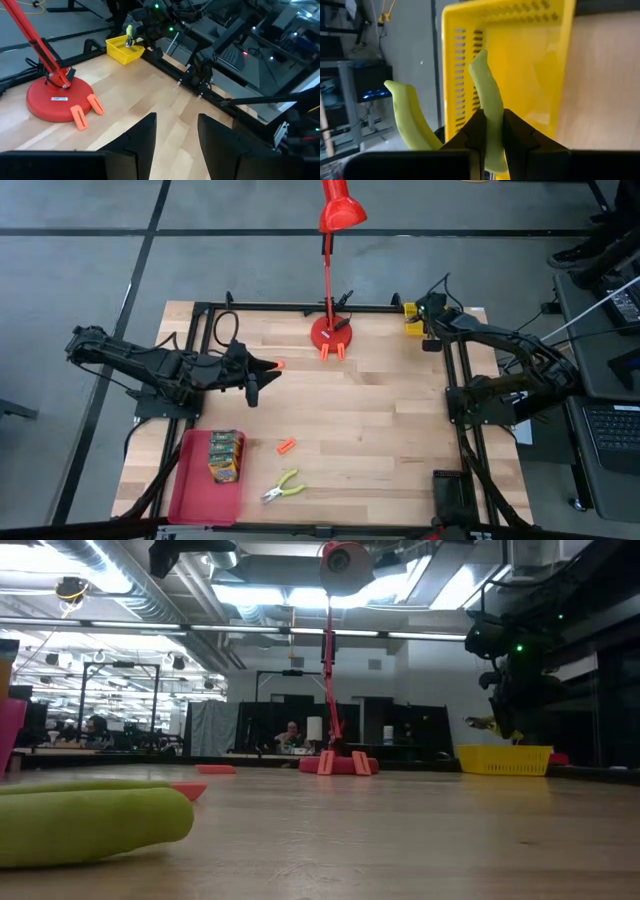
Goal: Pick & Place School Supplies
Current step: Put the green hole puncher into the yellow bin
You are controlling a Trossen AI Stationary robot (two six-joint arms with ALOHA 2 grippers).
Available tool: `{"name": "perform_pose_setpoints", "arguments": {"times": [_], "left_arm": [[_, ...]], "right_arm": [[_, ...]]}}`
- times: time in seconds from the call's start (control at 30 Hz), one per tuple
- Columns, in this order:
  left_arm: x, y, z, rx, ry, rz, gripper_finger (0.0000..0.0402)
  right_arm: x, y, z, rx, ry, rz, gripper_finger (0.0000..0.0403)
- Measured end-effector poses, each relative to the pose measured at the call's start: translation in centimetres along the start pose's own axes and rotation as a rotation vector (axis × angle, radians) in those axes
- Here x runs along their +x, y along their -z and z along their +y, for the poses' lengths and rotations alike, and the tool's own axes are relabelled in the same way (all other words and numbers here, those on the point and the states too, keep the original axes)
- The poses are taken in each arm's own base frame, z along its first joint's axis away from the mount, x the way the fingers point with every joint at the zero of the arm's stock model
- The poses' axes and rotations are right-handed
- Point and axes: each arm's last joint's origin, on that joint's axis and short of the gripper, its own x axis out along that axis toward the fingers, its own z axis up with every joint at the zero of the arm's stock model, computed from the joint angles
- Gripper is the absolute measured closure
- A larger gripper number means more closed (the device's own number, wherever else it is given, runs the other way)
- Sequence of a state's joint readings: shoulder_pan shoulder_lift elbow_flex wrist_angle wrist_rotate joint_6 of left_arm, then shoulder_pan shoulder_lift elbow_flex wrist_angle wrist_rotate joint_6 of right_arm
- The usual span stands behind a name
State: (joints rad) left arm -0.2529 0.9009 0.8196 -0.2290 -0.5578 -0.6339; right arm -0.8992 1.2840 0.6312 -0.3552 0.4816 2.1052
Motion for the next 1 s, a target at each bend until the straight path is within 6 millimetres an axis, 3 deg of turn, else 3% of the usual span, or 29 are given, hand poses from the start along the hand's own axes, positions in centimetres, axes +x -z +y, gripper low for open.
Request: {"name": "perform_pose_setpoints", "arguments": {"times": [0.4, 0.6, 0.83, 1.0], "left_arm": [[0.0, 0.0, -0.1, -0.026, 0.017, 0.011, 0.0261], [0.0, 0.0, -0.1, -0.027, 0.024, 0.016, 0.0261], [0.0, 0.1, -0.1, -0.035, 0.030, 0.021, 0.0261], [0.0, 0.1, -0.1, -0.035, 0.040, 0.028, 0.0261]], "right_arm": [[0.4, -0.8, 0.0, -0.014, 0.031, -0.039, 0.0360], [0.5, -1.0, 0.0, -0.008, 0.038, -0.049, 0.0317], [0.5, -1.1, 0.1, -0.005, 0.023, -0.079, 0.0347], [0.4, -0.9, 0.3, -0.025, -0.002, -0.072, 0.0333]]}}
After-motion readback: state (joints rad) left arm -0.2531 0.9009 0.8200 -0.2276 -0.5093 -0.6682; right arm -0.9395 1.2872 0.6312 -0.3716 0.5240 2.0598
